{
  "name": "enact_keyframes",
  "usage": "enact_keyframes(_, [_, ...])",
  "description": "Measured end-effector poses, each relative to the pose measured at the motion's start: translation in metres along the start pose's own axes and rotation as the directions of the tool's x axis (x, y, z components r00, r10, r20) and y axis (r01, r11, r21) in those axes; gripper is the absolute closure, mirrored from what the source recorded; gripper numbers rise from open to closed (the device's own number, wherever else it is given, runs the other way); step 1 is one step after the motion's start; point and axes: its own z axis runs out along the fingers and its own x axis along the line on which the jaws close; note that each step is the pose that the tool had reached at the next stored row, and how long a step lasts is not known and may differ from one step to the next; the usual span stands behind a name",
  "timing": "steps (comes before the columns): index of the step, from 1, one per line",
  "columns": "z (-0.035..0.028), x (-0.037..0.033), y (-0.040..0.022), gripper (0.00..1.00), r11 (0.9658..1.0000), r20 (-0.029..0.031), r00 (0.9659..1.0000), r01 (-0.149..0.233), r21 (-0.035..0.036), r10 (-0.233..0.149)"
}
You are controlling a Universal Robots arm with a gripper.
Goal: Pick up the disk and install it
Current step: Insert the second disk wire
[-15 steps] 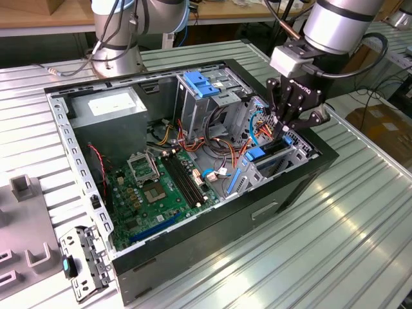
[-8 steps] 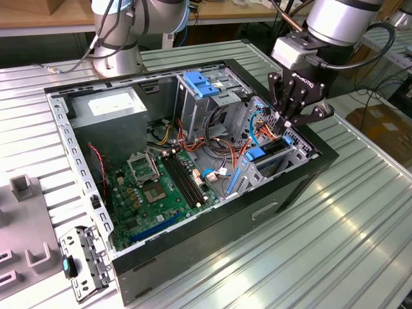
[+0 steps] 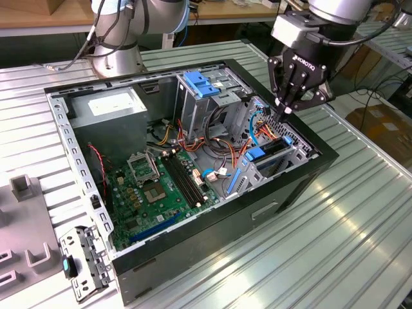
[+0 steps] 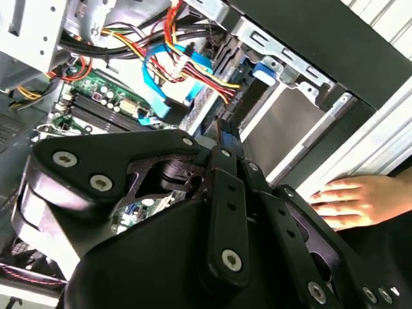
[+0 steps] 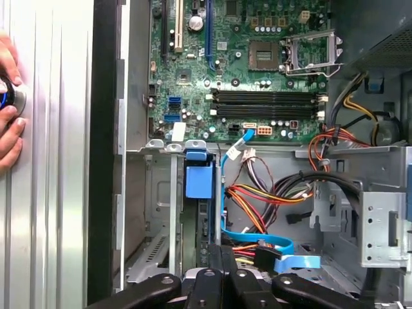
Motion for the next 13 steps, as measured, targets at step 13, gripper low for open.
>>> enact_keyframes(13, [-0.0072, -0.0391, -0.0003, 0.89, 0.9998, -0.0092, 1.0000, 0.002, -0.0219, -0.002])
